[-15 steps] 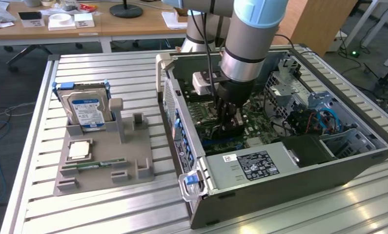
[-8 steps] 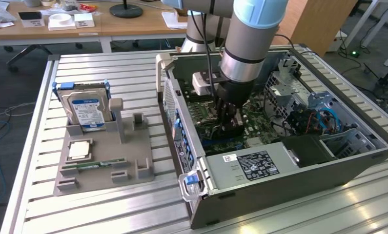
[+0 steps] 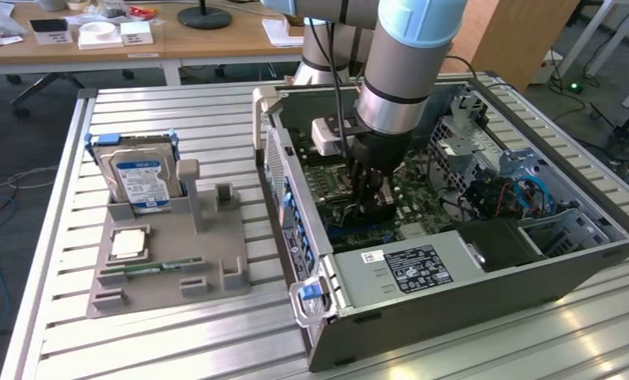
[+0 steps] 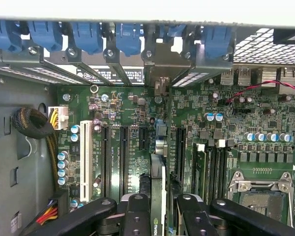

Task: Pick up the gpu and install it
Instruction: 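Insert the gpu into the slot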

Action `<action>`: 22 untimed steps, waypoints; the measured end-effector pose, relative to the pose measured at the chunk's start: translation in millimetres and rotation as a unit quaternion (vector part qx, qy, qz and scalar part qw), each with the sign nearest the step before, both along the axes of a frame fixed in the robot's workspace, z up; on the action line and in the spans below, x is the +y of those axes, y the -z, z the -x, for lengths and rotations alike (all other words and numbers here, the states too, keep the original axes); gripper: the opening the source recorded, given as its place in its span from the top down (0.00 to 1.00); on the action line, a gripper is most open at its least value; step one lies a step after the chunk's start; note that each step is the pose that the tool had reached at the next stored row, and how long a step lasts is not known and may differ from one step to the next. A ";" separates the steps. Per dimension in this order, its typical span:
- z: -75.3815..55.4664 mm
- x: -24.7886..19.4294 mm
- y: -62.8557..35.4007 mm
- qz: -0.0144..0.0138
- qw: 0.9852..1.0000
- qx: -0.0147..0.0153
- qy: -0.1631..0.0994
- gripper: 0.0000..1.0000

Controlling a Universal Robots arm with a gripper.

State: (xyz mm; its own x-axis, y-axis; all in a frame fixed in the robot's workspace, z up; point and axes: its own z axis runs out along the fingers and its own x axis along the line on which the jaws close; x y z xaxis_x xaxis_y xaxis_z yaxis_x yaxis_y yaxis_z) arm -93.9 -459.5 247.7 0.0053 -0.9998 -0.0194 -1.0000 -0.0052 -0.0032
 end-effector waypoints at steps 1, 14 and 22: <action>0.0 0.0 0.0 0.000 1.000 0.000 0.000 0.75; 0.0 0.1 -7.4 0.000 1.000 0.000 0.000 0.55; 0.0 1.0 -40.9 0.000 1.000 0.000 0.000 0.55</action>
State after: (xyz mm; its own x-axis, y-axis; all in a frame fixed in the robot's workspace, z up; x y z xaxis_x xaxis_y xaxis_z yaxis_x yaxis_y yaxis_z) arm -94.0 -458.5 288.6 0.0053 -0.9998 -0.0194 -1.0000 -0.0052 -0.0033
